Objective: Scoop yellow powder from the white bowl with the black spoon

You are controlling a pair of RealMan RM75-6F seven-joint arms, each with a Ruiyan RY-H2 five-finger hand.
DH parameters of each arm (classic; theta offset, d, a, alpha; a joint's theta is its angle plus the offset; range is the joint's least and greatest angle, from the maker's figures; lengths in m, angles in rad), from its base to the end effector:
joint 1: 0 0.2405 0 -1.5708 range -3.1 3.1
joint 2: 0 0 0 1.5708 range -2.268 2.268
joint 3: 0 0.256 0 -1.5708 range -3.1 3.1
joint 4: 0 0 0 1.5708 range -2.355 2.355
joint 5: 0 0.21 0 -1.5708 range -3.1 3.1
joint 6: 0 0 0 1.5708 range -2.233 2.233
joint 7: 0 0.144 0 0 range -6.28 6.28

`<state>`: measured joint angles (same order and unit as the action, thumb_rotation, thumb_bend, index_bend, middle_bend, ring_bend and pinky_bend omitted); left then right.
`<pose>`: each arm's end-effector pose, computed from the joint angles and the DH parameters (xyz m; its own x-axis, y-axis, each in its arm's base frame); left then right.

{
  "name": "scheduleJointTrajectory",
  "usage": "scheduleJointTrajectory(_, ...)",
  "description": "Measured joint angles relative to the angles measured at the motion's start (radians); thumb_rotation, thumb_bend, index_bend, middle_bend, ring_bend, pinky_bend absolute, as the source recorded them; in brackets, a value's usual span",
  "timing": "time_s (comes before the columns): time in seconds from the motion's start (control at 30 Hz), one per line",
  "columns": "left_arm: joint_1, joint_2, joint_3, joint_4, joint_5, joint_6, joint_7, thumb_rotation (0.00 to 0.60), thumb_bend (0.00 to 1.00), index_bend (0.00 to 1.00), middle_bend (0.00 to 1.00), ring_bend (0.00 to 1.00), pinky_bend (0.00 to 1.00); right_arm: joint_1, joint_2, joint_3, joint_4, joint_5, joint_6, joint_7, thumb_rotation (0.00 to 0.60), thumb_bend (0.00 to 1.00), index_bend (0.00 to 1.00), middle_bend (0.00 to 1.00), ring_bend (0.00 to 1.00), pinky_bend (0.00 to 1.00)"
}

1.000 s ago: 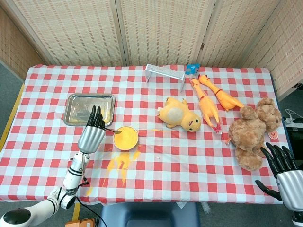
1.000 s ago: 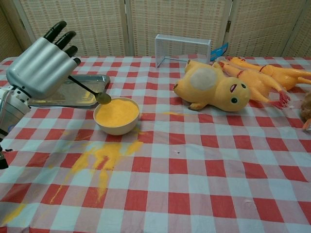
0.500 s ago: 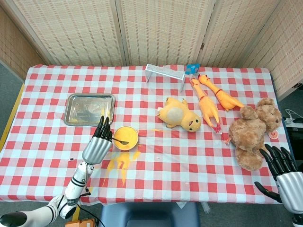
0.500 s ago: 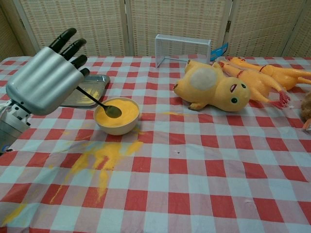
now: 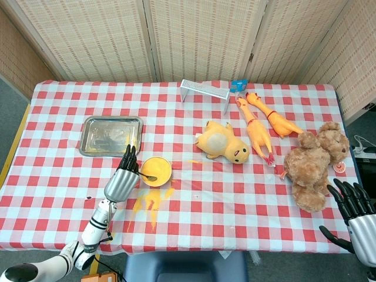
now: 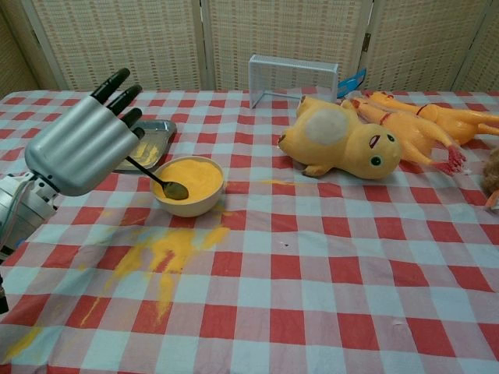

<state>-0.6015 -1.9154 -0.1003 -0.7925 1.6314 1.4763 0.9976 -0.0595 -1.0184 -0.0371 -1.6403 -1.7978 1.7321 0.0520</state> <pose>-0.1839 0.3190 -0.0383 0.8283 -0.5432 0.1372 0.1054 -0.0894 -0.9904 -0.2863 -0.1147 0.1902 0.3891 0.0852 0.9172 -0.9004 -0.1751 0.3982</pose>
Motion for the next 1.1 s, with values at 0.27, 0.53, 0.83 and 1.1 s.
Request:
scheduleJointTrajectory(0.27, -0.033, -0.031, -0.029, 0.116, -0.023, -0.026, -0.033, 0.6, 0.64, 0.86, 0.34, 0.09, 0.05, 0.001, 0.001, 0.004, -0.004, 0.007, -0.004, 0.001, 0.6, 0.08, 0.0, 0.0, 0.0, 0.0)
scheduleJointTrajectory(0.53, -0.066, -0.05, -0.055, 0.16, -0.029, 0.021, -0.078, 0.6, 0.64, 0.86, 0.34, 0.09, 0.05, 0.009, 0.014, -0.01, -0.01, -0.002, -0.026, 0.022, 0.6, 0.08, 0.0, 0.0, 0.0, 0.0)
scheduleJointTrajectory(0.83, -0.075, -0.033, -0.06, 0.099, -0.033, 0.036, -0.07, 0.6, 0.64, 0.86, 0.34, 0.09, 0.05, 0.008, 0.014, -0.01, -0.012, -0.002, -0.024, 0.019, 0.6, 0.08, 0.0, 0.0, 0.0, 0.0)
scheduleJointTrajectory(1.1, -0.094, -0.055, -0.062, 0.171, -0.05, -0.002, -0.079, 0.6, 0.64, 0.86, 0.34, 0.09, 0.05, 0.006, 0.015, -0.007, -0.011, 0.002, -0.019, 0.021, 0.6, 0.08, 0.0, 0.0, 0.0, 0.0)
